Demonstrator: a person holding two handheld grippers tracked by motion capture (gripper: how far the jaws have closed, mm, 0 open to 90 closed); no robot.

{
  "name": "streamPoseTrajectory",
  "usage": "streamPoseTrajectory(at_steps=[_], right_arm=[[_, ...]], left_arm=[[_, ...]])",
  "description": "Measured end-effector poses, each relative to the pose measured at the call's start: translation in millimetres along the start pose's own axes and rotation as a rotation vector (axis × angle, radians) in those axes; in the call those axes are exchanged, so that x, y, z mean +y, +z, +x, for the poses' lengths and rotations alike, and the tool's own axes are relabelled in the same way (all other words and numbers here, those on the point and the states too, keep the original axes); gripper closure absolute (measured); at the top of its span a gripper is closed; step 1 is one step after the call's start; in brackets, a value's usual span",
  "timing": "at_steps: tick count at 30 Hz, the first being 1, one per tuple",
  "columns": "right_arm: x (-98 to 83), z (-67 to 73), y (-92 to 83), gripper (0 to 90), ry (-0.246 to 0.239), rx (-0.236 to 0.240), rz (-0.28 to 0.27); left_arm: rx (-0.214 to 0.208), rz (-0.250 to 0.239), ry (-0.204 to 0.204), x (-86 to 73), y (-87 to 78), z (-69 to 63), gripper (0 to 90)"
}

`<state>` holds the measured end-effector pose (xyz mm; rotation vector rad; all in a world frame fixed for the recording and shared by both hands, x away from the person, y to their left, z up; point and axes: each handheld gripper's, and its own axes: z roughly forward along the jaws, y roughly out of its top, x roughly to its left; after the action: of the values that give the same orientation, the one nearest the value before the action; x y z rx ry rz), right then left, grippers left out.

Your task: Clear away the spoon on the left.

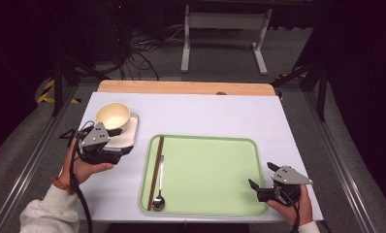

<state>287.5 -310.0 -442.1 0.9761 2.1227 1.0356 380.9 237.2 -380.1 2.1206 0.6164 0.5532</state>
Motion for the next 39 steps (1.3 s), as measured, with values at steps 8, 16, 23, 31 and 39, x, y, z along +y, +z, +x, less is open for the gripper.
streamPoseTrajectory(at_steps=[8,16,23,31,39], right_arm=[[0.7,-2.2,2.0,13.5,0.002,-0.002,0.001],[1.4,-2.6,2.6,13.6,0.003,-0.002,-0.002],[3.1,0.1,4.9,13.5,-0.008,0.003,0.005],[3.2,-0.8,8.8,13.6,-0.001,0.013,0.011],[3.3,0.3,12.0,13.6,-0.007,0.018,0.02]], left_arm=[[0.04,0.029,-0.045,-13.1,-7.0,19.9,24.0],[0.073,0.038,-0.083,-21.8,-13.2,31.6,23.7],[0.074,0.061,-0.092,-24.9,-7.0,45.9,25.6],[0.089,0.059,-0.311,-40.0,-5.8,79.5,23.9],[0.09,0.072,-0.506,-53.9,4.2,111.3,23.1]])
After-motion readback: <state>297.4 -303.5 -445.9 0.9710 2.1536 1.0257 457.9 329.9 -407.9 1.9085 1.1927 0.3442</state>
